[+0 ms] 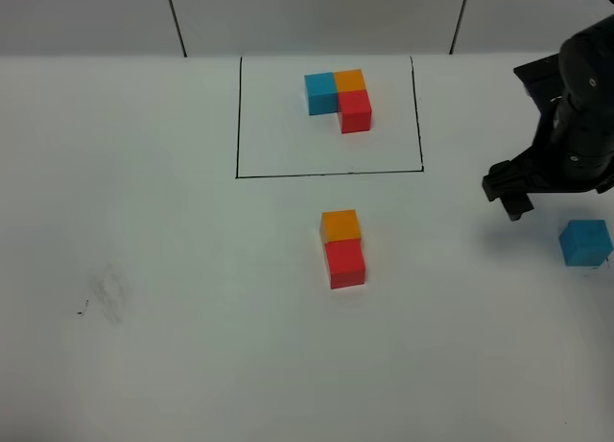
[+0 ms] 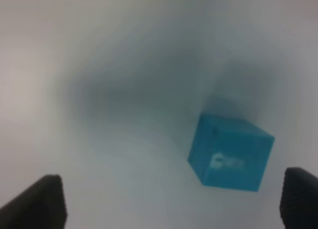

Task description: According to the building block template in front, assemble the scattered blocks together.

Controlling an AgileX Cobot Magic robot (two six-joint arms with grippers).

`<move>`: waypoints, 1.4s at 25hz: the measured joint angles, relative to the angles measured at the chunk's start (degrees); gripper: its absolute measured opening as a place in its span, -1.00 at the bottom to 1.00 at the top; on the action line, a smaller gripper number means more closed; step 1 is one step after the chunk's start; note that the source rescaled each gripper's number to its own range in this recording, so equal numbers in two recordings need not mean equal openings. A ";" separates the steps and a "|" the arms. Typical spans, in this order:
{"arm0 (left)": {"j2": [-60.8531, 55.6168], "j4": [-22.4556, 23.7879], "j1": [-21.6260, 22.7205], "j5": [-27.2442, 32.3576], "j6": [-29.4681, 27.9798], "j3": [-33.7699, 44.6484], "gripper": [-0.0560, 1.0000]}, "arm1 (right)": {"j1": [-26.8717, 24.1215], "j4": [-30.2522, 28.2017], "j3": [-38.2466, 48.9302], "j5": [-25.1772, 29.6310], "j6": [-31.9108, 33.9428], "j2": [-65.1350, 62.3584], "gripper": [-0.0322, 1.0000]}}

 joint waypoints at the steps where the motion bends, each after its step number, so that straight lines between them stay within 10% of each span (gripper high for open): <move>1: 0.00 0.00 0.00 0.00 0.00 0.00 -0.89 | -0.78 0.12 1.14 -0.91 0.00 -0.73 0.72; 11: 0.00 0.00 0.00 0.00 0.00 0.00 -0.89 | -5.71 3.12 12.00 -14.77 0.00 -3.17 0.72; 35: 0.00 0.05 0.00 0.00 -0.06 0.00 -0.89 | -11.32 2.87 16.23 -24.81 -0.25 2.87 0.72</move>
